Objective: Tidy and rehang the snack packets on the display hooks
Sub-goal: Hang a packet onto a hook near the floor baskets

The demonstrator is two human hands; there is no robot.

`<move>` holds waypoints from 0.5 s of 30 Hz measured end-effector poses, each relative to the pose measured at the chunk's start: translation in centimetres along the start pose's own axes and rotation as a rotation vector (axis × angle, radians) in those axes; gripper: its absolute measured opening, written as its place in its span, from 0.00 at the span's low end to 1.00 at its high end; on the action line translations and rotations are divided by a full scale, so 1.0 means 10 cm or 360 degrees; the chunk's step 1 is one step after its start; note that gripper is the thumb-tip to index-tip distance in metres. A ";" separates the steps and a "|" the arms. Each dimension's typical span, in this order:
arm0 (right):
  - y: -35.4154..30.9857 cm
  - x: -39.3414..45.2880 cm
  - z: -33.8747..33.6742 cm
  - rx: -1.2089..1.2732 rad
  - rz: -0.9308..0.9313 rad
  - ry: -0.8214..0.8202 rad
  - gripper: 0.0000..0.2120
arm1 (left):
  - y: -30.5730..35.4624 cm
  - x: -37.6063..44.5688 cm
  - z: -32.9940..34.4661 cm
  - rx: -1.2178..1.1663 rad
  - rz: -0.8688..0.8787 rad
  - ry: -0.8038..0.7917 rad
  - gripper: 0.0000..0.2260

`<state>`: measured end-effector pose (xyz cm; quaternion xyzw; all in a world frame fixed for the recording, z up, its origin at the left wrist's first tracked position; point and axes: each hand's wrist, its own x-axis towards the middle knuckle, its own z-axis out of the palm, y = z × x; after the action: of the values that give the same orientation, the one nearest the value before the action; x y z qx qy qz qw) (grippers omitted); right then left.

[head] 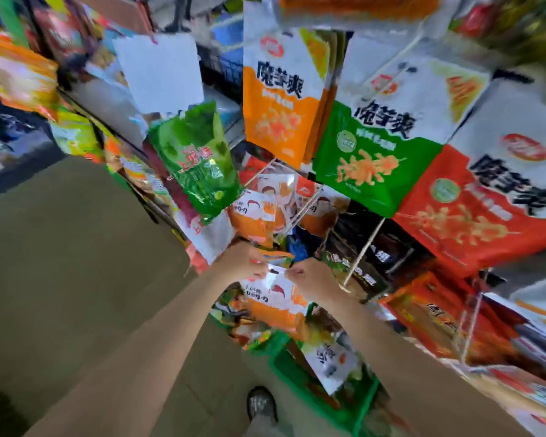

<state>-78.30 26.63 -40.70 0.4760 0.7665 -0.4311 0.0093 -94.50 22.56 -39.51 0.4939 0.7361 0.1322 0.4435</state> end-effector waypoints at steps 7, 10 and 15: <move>0.15 0.75 -0.03 -0.0251 0.0344 0.0192 0.14 | -0.20 0.89 -0.01 -0.0168 0.0106 0.0084 0.06; 0.19 0.88 -0.12 -0.0296 0.0374 0.0239 0.13 | -0.16 1.02 -0.05 -0.0155 0.0170 0.0035 0.10; 0.22 0.88 -0.18 -0.0398 0.0465 0.0299 0.13 | -0.14 1.16 -0.05 -0.0005 0.0291 0.0047 0.12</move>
<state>-80.82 34.60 -44.74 0.6151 0.7345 -0.2805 0.0592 -97.13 31.80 -46.20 0.5565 0.6941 0.1806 0.4194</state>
